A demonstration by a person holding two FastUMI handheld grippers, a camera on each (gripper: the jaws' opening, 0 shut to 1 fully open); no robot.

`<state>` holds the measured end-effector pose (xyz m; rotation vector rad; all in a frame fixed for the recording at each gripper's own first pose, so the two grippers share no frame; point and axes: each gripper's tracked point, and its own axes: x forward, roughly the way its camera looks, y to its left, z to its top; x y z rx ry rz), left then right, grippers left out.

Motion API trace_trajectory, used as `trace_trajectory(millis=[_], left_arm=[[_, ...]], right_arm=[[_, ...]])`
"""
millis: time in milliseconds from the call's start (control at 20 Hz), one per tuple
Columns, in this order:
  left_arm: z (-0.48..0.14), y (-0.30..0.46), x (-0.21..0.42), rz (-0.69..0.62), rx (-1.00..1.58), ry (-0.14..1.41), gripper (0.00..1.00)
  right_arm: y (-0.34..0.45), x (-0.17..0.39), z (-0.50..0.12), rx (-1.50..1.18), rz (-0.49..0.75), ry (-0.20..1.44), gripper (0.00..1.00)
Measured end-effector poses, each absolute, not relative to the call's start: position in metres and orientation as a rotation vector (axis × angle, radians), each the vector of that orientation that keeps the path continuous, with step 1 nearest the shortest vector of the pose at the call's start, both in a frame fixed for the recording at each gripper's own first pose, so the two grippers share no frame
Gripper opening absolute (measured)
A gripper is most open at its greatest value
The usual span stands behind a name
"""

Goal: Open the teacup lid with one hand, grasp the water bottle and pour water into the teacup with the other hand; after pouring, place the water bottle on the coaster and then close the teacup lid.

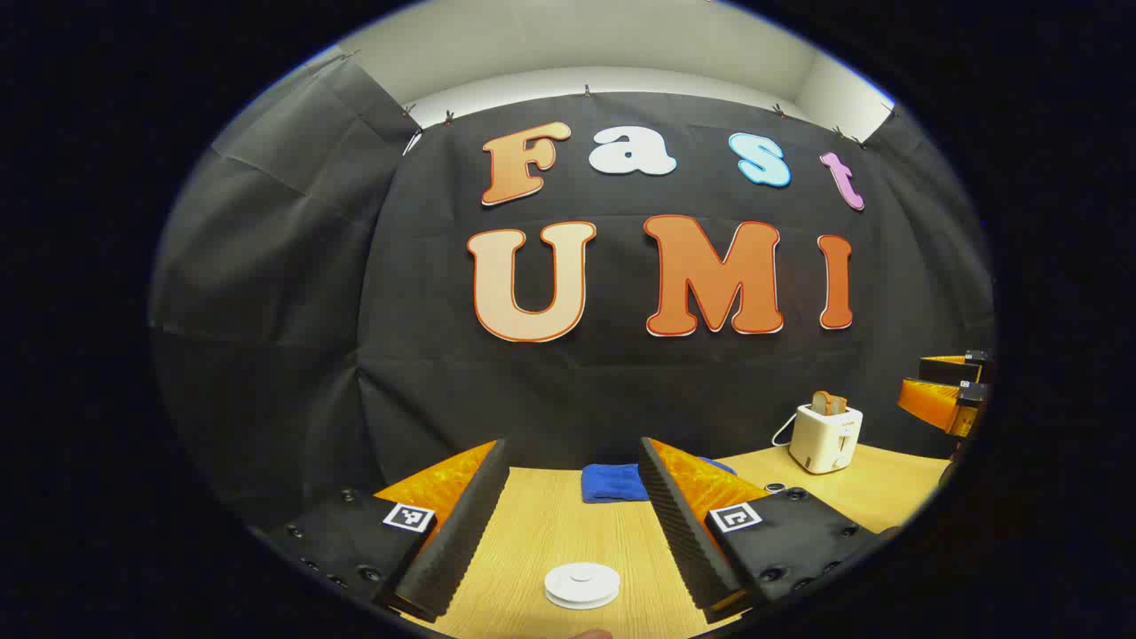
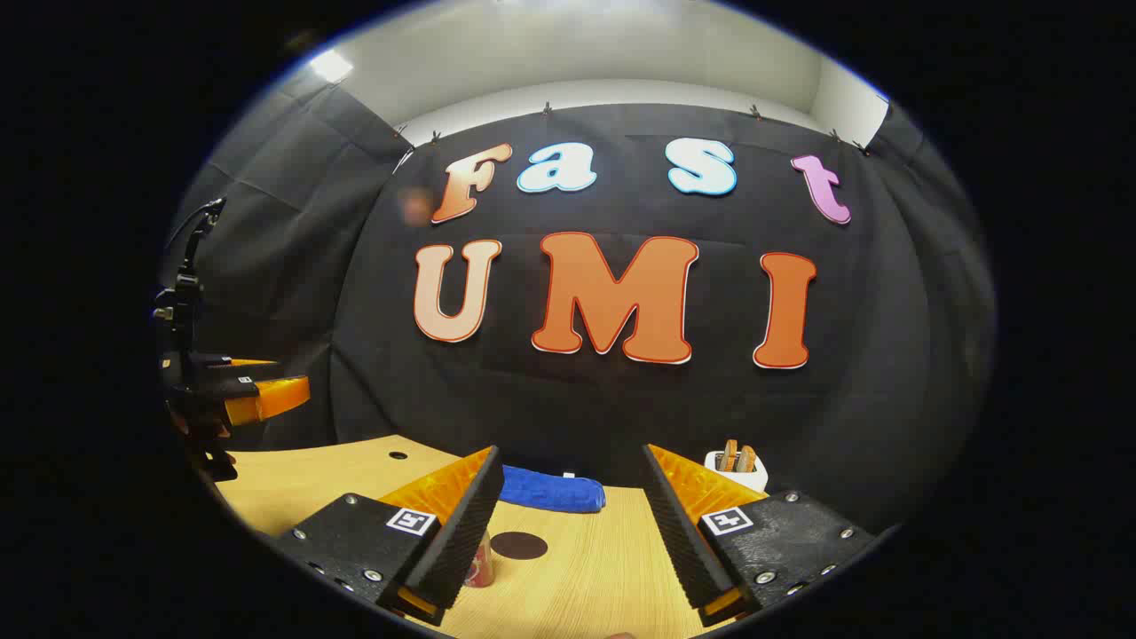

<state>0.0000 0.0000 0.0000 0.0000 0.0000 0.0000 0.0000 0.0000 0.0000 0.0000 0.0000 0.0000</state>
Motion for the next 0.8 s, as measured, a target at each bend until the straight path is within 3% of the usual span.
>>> trace_trajectory(millis=[250, 800], left_arm=[[-0.004, 0.003, 0.002, 0.014, 0.012, 0.019, 0.99], [0.015, 0.007, 0.003, 0.023, -0.015, 0.003, 1.0]], right_arm=[[0.004, 0.003, 0.0, 0.017, 0.01, -0.001, 0.99], [0.02, 0.009, 0.008, 0.003, 0.069, 0.002, 0.99]])
